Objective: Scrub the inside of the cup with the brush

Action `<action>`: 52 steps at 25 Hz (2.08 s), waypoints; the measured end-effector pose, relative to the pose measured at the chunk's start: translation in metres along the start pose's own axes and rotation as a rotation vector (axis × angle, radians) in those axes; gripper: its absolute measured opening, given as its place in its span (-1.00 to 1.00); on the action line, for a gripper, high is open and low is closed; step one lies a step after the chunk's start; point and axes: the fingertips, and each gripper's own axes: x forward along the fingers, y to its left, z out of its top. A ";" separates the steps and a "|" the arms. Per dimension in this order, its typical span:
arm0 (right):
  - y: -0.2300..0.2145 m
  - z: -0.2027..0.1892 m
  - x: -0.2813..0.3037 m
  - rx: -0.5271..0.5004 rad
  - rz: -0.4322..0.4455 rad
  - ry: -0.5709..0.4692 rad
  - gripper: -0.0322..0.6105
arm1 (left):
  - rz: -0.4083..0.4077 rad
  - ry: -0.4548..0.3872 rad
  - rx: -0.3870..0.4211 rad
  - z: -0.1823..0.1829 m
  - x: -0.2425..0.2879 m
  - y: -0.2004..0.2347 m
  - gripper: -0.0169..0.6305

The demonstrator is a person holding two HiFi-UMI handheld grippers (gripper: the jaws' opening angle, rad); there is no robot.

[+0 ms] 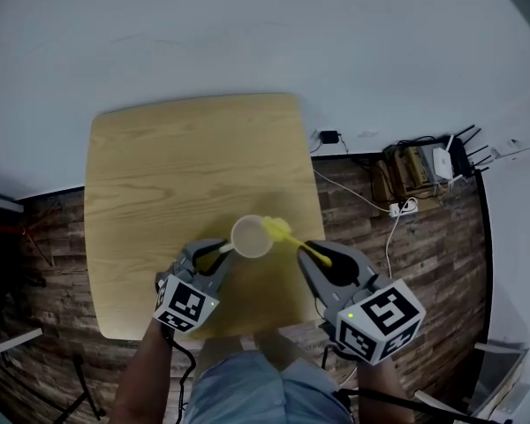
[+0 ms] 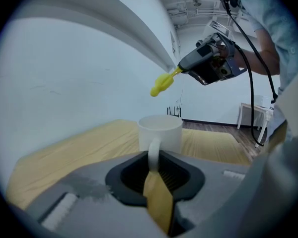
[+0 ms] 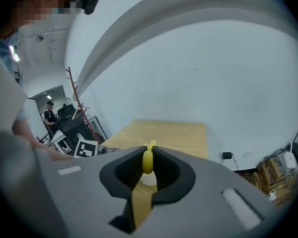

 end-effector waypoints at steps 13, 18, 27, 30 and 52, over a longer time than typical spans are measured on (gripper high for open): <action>0.010 0.009 0.003 -0.015 0.022 -0.066 -0.78 | 0.075 0.013 0.016 0.016 -0.056 0.005 -0.70; 0.011 0.030 -0.012 -0.029 0.005 -0.184 -0.78 | 0.206 -0.127 0.002 0.096 -0.090 0.012 -0.70; 0.033 0.070 -0.028 -0.124 0.004 -0.332 -0.77 | 0.474 -0.345 -0.205 0.203 -0.130 0.024 -0.89; 0.039 0.076 -0.036 -0.149 0.008 -0.354 -0.78 | 0.520 -0.368 -0.198 0.220 -0.134 0.011 -0.89; 0.037 0.081 -0.043 -0.206 -0.003 -0.365 -0.78 | 0.541 -0.395 -0.212 0.241 -0.120 -0.008 -0.89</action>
